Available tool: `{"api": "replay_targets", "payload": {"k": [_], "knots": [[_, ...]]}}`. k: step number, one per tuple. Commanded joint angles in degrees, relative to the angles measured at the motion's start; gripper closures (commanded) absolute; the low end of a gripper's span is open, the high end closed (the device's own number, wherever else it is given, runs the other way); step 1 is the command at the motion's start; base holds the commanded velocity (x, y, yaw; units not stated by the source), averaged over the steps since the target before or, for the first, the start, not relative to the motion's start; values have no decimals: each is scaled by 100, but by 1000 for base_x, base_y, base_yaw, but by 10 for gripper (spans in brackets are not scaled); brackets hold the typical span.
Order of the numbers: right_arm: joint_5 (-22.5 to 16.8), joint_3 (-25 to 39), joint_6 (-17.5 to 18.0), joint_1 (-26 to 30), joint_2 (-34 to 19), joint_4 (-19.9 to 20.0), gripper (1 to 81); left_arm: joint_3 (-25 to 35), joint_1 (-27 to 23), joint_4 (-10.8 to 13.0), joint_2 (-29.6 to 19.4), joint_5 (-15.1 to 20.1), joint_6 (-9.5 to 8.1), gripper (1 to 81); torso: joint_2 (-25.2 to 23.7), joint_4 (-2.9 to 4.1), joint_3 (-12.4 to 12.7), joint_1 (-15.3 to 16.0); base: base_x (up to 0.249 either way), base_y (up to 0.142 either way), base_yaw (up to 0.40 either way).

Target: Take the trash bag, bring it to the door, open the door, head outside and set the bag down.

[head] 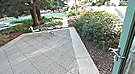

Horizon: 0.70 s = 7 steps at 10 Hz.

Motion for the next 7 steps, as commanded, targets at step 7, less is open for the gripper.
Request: {"api": "replay_targets", "payload": {"k": [7], "knots": [[-405,47,-32,212,78,-14,10,28,-211,11,29,373,37,811,7,0,-5,7,113,0,0]]}}
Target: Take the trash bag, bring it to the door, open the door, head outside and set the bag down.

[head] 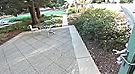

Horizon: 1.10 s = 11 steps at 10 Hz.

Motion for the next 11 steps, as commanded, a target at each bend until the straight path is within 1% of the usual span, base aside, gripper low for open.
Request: {"api": "replay_targets", "payload": {"k": [1,7,9,11], "knots": [[-425,47,-21,128,78,-8,10,28,-163,9,27,371,37,811,0,0,0,-2,115,0,0],[-416,47,-21,102,78,1,10,28,-163,18,27,371,37,811,2,0,-2,-2,115,0,0],[-337,47,-21,93,78,-8,10,28,-163,9,27,371,37,811,-7,0,0,-16,115,0,0],[-337,47,-21,93,87,-8,10,28,-163,9,18,371,37,811,-5,0,0,-15,114,72,0]]}}
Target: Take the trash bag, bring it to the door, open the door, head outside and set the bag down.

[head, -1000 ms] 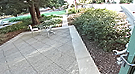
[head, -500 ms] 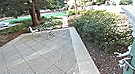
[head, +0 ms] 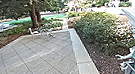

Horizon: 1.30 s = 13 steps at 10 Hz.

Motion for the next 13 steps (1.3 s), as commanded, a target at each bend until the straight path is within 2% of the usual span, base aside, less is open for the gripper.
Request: {"api": "replay_targets", "payload": {"k": [1,10,13], "knots": [[-412,47,-25,199,90,-6,10,30,-209,11,-7,381,36,811,0,0,0,7,115,78,0],[-421,47,-25,199,72,-15,10,30,-191,11,-8,381,36,811,2,0,0,7,115,83,0],[-421,47,-25,199,72,-15,10,30,-191,-6,-17,381,36,811,2,0,0,7,65,0,0]]}}
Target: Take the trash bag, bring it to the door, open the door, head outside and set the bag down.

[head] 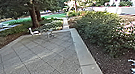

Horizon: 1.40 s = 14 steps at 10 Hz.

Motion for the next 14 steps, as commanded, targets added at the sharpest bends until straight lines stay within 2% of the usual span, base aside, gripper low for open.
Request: {"api": "replay_targets", "payload": {"k": [1,3,4,5,6,7,9,10,11,12,13,14], "knots": [[-415,47,-21,183,70,-12,10,30,-176,-15,5,378,36,811,0,0,0,0,0,0,0],[-415,47,-21,183,61,-12,10,30,-176,-15,5,378,27,811,0,0,0,-2,0,0,0],[-424,47,-21,183,70,-21,10,30,-176,-15,-3,378,27,811,0,143,0,-3,0,0,0],[-415,56,-30,183,70,-21,10,30,-176,-24,-12,378,27,811,0,560,0,-3,0,0,0],[-424,65,-30,174,70,-21,10,30,-168,-24,-30,378,27,811,0,605,0,-3,0,0,0],[-415,74,-30,157,70,-30,10,30,-176,-33,-39,378,27,811,0,734,0,-3,0,0,0],[-415,74,-39,148,70,-39,10,30,-176,-41,-47,378,19,811,0,1161,0,-3,0,0,0],[-415,74,-39,139,70,-39,10,30,-176,-41,-47,378,19,811,0,1349,0,-3,0,0,0],[-415,74,-39,130,70,-30,10,39,-176,-50,-82,370,19,811,0,967,0,-3,0,0,0],[-415,74,-39,130,70,-30,10,117,-194,-59,-152,335,-7,811,0,1138,0,-3,0,0,0],[-493,82,-47,122,61,-64,10,301,-229,-59,-266,308,-17,811,0,1282,-411,-3,0,0,0],[-520,109,-39,104,61,-162,10,521,-281,-76,-398,308,-25,811,0,1354,-1073,-3,0,0,0]]}}
